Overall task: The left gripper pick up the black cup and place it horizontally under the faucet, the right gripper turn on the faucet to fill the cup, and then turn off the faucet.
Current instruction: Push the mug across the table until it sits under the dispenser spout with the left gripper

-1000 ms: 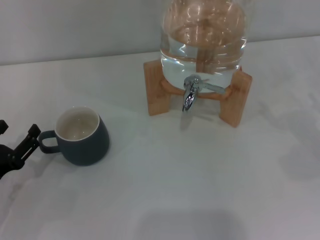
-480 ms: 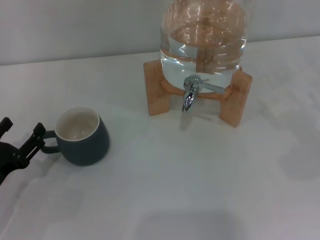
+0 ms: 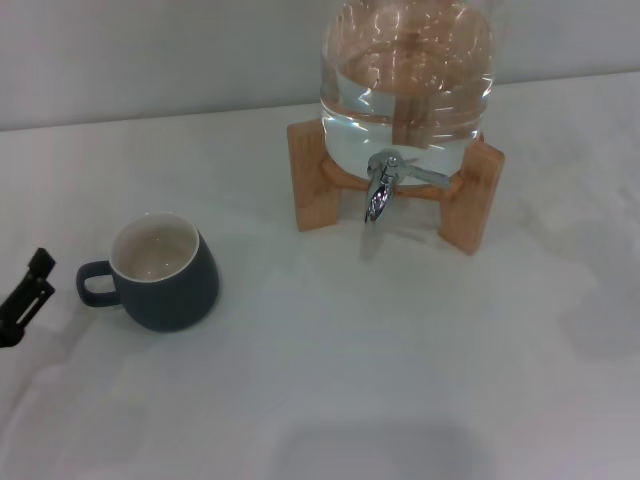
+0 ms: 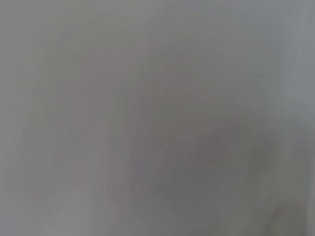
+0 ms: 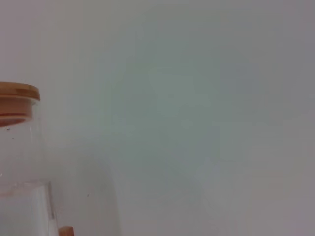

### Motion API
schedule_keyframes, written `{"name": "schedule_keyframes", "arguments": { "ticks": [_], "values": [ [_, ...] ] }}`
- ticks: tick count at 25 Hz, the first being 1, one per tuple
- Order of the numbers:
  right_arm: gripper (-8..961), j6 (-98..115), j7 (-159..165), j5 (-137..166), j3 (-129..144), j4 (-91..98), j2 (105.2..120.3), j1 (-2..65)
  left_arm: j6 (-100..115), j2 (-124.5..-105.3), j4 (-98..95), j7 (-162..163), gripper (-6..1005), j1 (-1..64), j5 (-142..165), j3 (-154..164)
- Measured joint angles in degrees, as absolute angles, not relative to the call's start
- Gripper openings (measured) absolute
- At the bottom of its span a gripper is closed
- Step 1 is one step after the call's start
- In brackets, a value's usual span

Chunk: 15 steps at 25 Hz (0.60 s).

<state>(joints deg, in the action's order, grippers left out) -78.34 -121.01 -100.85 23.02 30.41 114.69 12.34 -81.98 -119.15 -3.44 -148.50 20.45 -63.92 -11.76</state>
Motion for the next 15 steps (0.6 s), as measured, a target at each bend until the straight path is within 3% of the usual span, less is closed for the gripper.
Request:
{"name": "schedule_keyframes", "arguments": {
  "ticks": [15],
  "values": [
    [853,-78.41,-121.03,-100.72,23.03,30.41,114.7,11.95,-81.68,-119.46,-3.56,-148.62,866,19.41,-64.53,-11.35]
  ]
}}
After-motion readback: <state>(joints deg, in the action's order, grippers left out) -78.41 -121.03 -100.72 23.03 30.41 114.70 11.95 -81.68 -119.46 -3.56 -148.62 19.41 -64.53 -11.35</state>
